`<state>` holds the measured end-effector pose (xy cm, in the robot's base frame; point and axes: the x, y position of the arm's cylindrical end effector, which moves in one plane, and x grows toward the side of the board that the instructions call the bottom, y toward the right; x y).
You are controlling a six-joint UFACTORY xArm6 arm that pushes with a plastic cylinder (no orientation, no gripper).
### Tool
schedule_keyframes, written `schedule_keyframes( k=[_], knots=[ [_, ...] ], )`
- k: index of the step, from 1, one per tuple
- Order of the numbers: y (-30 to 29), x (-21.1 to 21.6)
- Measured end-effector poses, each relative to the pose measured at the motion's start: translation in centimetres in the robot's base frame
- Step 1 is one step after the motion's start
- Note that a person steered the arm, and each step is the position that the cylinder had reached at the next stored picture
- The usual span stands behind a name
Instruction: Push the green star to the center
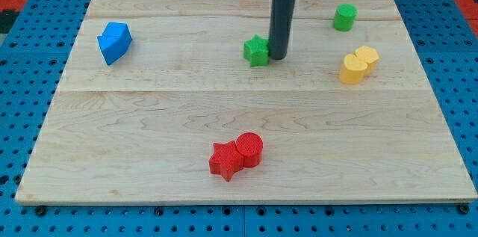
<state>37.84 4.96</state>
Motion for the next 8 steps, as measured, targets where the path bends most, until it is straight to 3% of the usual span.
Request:
schedule_keyframes(
  k=[2,3,4,6,7,8],
  knots=[
    [-1.3,-4.8],
    [-6.3,-4.1],
    [-7.2,-0.4],
    [-9.3,-2.1],
    [-14.8,-1.1],
    [-11.9,3.2]
  ],
)
